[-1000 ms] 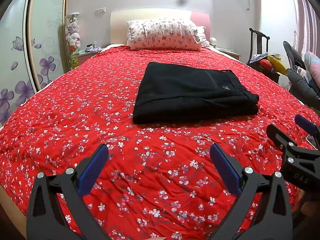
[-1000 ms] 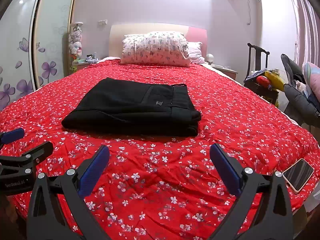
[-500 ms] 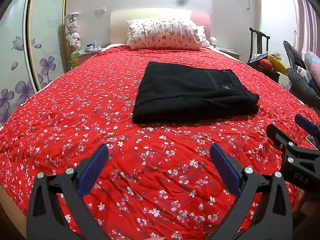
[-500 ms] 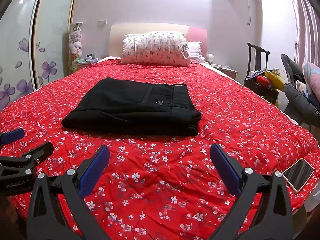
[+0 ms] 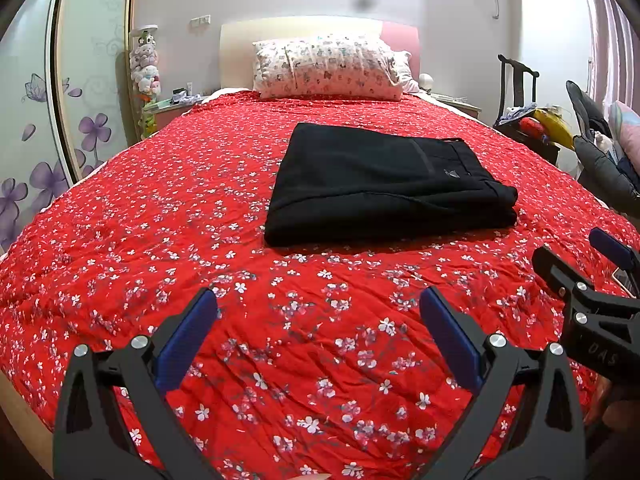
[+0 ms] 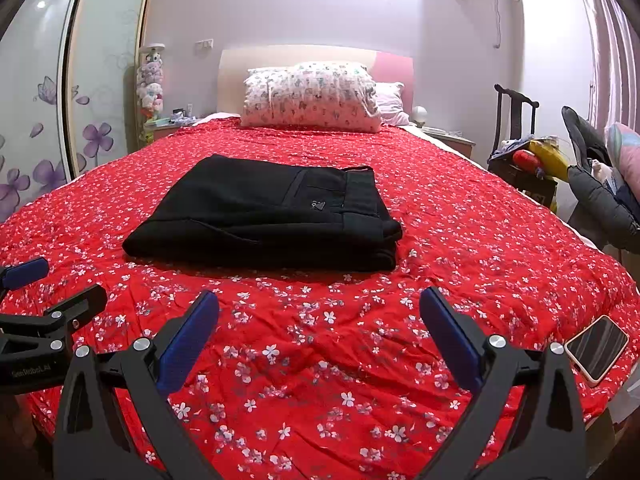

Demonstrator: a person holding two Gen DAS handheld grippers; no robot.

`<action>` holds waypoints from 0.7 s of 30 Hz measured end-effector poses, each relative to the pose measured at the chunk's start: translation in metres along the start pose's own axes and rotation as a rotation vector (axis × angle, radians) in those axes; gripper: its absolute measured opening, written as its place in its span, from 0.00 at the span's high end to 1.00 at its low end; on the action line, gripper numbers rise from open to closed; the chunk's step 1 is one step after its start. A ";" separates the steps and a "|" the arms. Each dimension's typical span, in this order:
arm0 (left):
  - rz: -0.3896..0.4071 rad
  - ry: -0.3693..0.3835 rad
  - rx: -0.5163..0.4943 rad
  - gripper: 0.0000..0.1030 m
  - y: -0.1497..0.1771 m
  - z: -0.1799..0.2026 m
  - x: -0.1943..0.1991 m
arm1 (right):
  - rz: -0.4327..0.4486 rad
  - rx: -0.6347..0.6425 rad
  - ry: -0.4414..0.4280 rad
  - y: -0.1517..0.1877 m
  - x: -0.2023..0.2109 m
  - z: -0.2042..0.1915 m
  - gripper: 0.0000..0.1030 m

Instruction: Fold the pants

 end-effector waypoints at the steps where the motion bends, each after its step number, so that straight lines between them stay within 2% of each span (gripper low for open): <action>1: 0.001 -0.001 -0.001 0.02 0.000 0.000 0.000 | 0.000 -0.001 0.000 0.000 0.000 0.000 0.01; 21: 0.000 -0.001 -0.007 0.02 0.001 -0.002 0.000 | -0.005 -0.004 -0.001 0.002 -0.001 -0.001 0.01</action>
Point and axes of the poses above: each gripper's, at about its wrist camera, not at the fingertips, and x roughly against the way its jaws point, z to its right, y to its underside, the point moved 3 cm from there along -x, roughly the way its jaws point, and after that the axes turned 3 degrees about -z, right-handed, at the moved point
